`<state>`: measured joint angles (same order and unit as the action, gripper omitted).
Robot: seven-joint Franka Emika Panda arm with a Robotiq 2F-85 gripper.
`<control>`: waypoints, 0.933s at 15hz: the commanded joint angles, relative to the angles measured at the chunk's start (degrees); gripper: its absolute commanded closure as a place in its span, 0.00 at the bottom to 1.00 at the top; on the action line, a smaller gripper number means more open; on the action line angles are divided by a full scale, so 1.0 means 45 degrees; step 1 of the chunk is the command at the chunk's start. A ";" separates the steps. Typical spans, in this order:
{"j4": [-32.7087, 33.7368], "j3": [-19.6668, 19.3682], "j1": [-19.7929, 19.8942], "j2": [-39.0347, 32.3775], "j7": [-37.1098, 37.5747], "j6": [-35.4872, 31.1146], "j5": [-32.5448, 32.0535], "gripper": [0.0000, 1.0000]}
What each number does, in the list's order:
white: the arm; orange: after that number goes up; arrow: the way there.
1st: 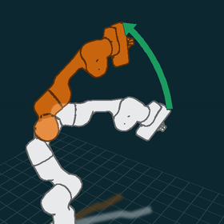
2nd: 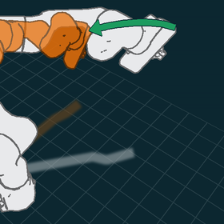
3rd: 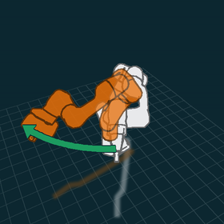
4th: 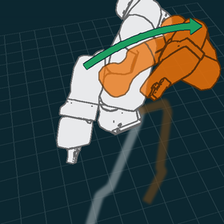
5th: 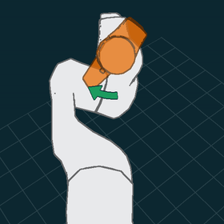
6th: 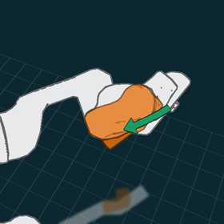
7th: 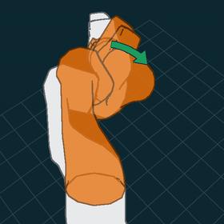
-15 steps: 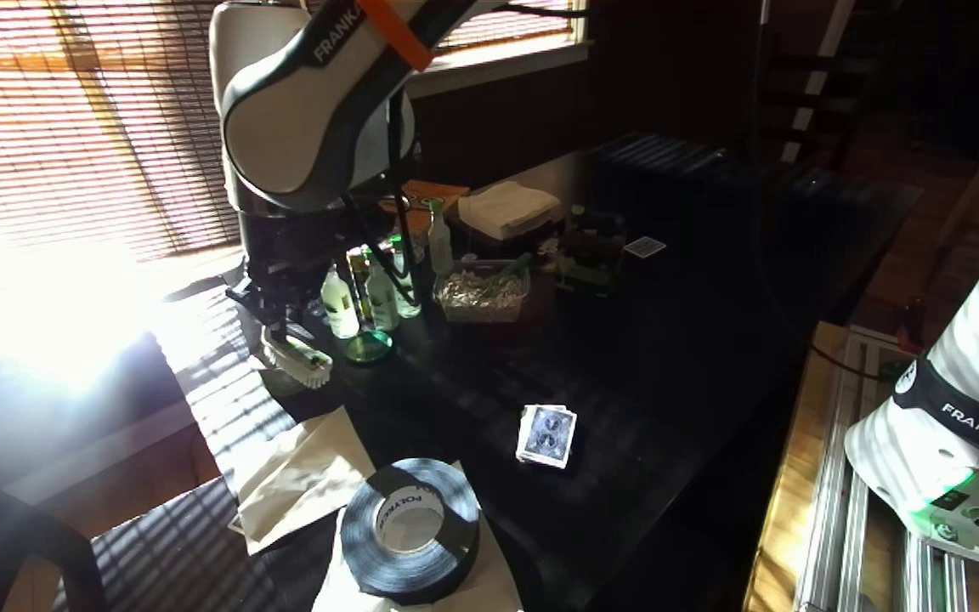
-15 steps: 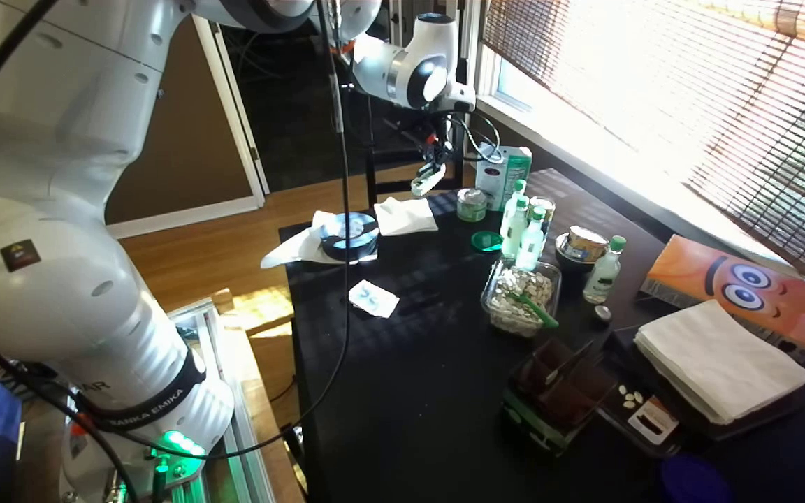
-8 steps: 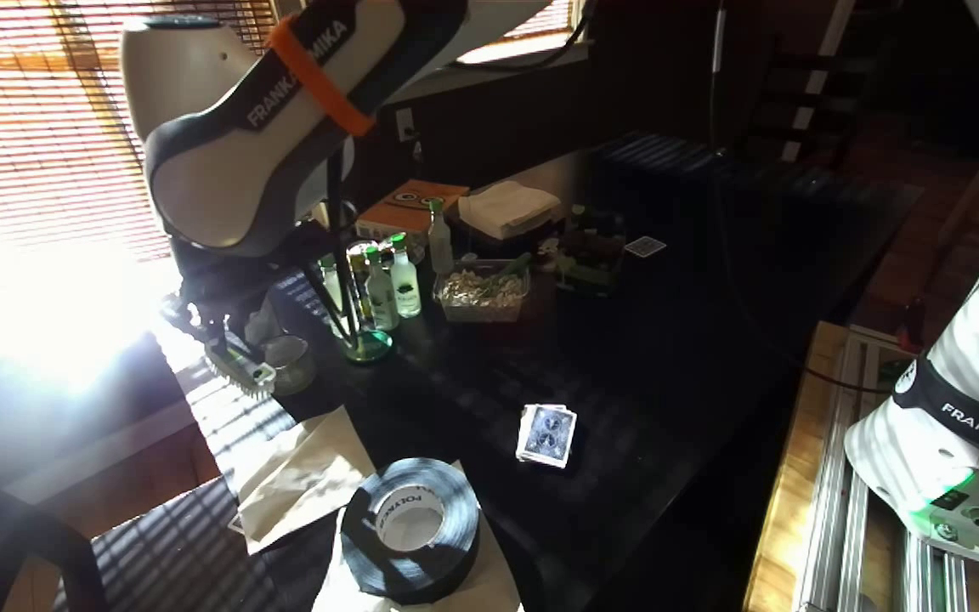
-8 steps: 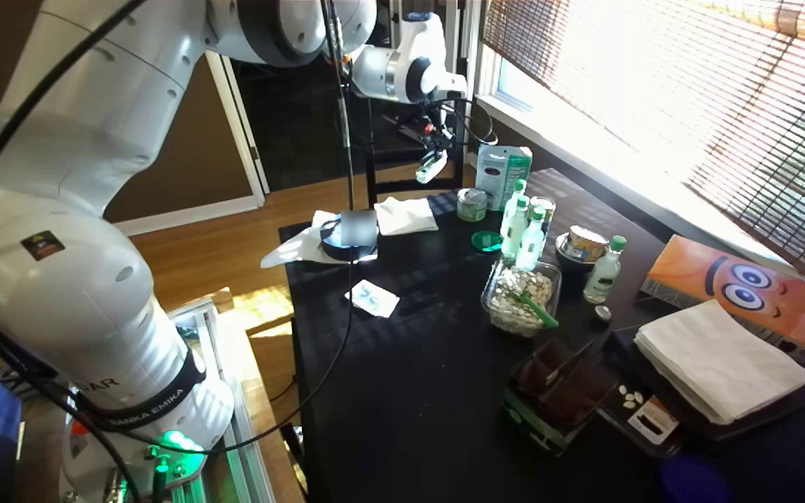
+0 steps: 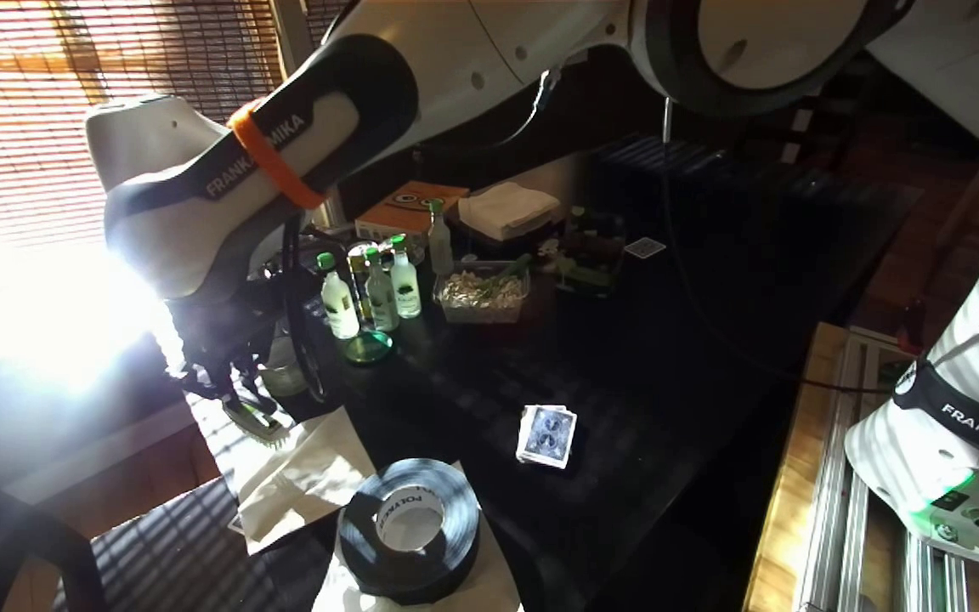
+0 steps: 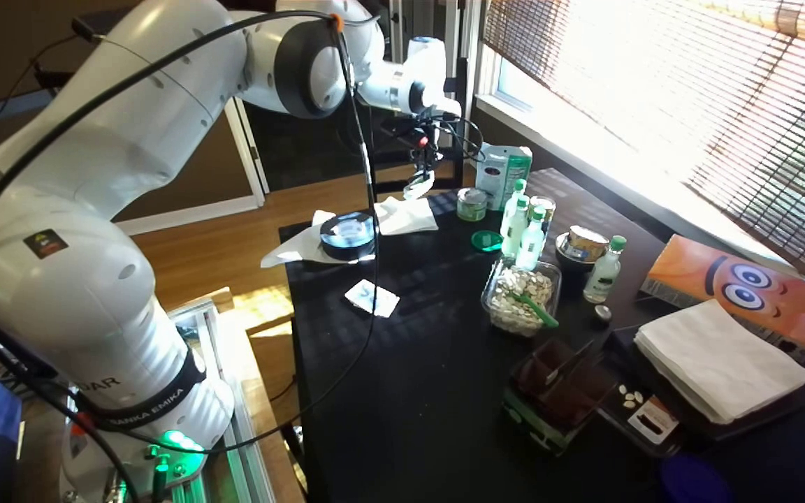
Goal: Move the tissue using the scrubbing brush
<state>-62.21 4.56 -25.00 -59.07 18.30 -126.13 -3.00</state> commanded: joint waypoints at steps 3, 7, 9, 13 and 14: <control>0.0773 0.0155 -0.0036 -0.0487 -0.0006 0.0911 0.0015 0.77; 0.0601 0.0022 -0.0100 -0.0423 0.0749 0.0745 0.0132 0.94; 0.0771 0.0167 -0.0282 -0.0750 0.1750 0.0609 0.0404 0.94; 0.0984 0.0402 -0.0616 -0.1393 0.3025 0.0403 0.0641 0.94; 0.1005 0.0418 -0.0709 -0.1522 0.3261 0.0298 0.0622 0.94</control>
<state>-59.09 6.08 -27.09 -63.68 29.44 -123.22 -1.48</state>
